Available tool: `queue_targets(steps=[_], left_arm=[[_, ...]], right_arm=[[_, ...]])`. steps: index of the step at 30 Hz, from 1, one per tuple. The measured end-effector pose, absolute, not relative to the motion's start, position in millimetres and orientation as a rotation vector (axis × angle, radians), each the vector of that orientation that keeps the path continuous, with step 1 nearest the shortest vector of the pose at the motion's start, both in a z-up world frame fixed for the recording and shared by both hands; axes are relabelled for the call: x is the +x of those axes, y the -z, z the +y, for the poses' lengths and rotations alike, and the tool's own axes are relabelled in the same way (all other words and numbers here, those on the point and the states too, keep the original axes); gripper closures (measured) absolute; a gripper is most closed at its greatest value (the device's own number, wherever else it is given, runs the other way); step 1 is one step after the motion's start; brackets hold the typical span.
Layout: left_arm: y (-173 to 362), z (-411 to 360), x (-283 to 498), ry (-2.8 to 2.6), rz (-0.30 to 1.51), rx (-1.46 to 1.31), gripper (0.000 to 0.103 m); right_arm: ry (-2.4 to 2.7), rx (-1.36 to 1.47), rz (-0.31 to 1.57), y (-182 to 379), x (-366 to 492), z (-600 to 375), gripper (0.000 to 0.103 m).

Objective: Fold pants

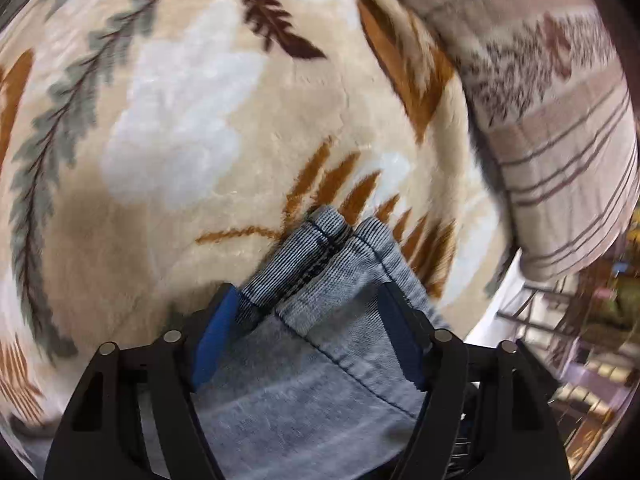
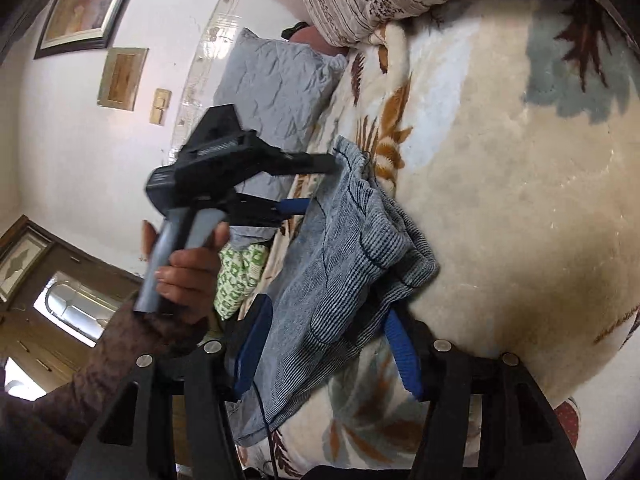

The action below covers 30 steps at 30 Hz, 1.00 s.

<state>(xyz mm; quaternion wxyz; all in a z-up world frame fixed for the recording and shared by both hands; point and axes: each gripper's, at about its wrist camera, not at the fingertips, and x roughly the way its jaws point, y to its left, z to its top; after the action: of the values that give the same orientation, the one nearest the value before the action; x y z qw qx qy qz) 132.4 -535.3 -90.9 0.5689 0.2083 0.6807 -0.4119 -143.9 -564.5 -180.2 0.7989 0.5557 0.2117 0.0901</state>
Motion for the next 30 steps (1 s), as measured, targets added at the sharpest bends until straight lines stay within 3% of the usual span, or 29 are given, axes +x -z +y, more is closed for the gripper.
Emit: queue_targets(steps=[1, 5, 8, 9, 10, 11, 14, 17, 30], left_arm=[[92, -536, 129, 0.991, 1.584, 0.503, 0.020], [98, -541, 119, 1.048, 1.558, 0.514, 0.012], [97, -541, 108, 1.097, 1.516, 0.530, 0.013], [96, -538, 105, 1.110, 1.494, 0.528, 0.016], [95, -539, 98, 1.112, 1.478, 0.525, 0.033], [93, -536, 97, 1.113, 1.467, 0.520, 0.055], [90, -528, 101, 1.103, 1.448, 0.472, 0.081], [79, -518, 94, 1.106, 1.388, 0.469, 0.085], [20, -463, 95, 1.070, 1.286, 0.356, 0.085]], right_arm=[[-0.200, 1.200, 0.439, 181, -145, -565, 0.045], [-0.238, 1.227, 0.371, 182, -144, -567, 0.045], [-0.239, 1.228, 0.354, 181, -140, -569, 0.056], [-0.225, 1.227, 0.364, 182, -137, -570, 0.063], [-0.202, 1.227, 0.386, 184, -133, -571, 0.075], [-0.185, 1.232, 0.400, 186, -131, -572, 0.080], [-0.162, 1.229, 0.410, 184, -131, -571, 0.083], [-0.139, 1.192, 0.432, 175, -130, -569, 0.083], [-0.056, 0.836, 0.534, 90, -122, -533, 0.083]])
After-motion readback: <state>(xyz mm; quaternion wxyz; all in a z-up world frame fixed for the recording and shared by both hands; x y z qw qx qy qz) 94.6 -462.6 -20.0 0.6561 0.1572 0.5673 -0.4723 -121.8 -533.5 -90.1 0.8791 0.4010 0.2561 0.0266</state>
